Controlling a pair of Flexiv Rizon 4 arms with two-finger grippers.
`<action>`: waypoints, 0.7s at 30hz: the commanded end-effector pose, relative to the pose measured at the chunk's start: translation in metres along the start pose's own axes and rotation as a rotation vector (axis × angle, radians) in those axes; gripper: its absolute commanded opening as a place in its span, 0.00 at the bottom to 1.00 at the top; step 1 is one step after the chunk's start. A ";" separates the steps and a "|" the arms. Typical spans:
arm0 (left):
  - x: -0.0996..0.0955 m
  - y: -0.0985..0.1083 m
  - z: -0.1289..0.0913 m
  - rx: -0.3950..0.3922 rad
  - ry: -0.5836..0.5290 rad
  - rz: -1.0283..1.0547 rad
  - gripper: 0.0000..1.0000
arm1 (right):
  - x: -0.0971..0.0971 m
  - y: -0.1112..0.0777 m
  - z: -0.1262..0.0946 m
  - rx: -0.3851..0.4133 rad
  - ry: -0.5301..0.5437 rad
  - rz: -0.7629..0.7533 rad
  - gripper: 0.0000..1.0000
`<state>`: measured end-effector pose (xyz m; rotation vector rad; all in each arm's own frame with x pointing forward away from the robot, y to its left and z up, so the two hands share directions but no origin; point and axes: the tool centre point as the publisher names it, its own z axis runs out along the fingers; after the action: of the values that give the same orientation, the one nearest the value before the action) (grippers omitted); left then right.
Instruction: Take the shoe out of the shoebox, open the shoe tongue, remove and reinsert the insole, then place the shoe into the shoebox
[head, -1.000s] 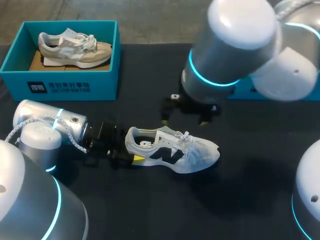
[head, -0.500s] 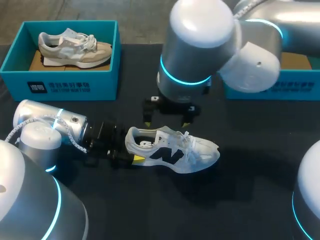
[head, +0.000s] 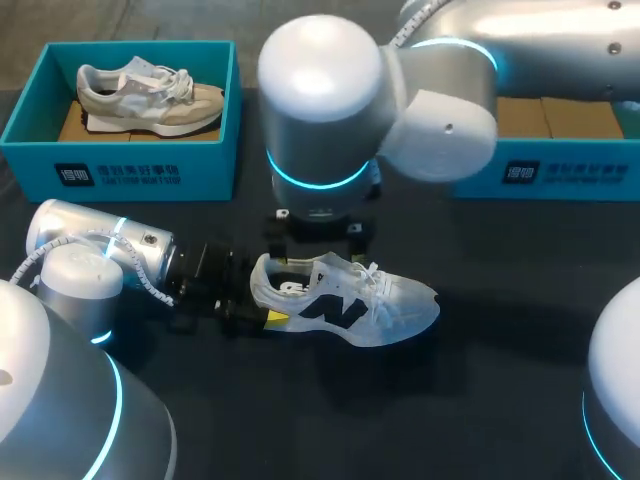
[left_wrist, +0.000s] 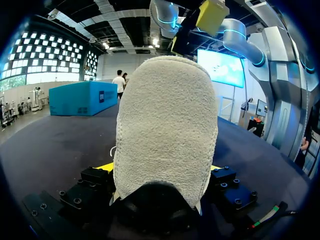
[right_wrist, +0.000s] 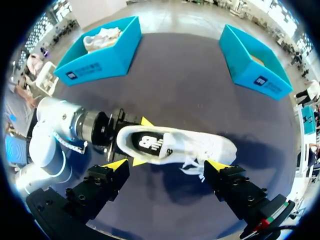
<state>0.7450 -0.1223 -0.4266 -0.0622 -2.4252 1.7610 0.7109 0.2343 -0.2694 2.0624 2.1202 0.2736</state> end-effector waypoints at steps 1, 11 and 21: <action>-0.001 0.002 0.001 -0.001 -0.002 0.000 0.00 | 0.011 -0.011 0.012 -0.051 -0.141 0.080 1.00; -0.001 0.002 0.001 -0.001 -0.002 0.000 0.00 | 0.011 -0.008 0.032 -0.032 -0.261 0.113 1.00; -0.001 0.002 0.001 -0.001 -0.002 0.000 0.00 | 0.014 -0.009 0.047 -0.024 -0.378 0.179 1.00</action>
<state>0.7450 -0.1222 -0.4266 -0.0620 -2.4254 1.7609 0.7203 0.2375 -0.3094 2.0017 2.1261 0.1649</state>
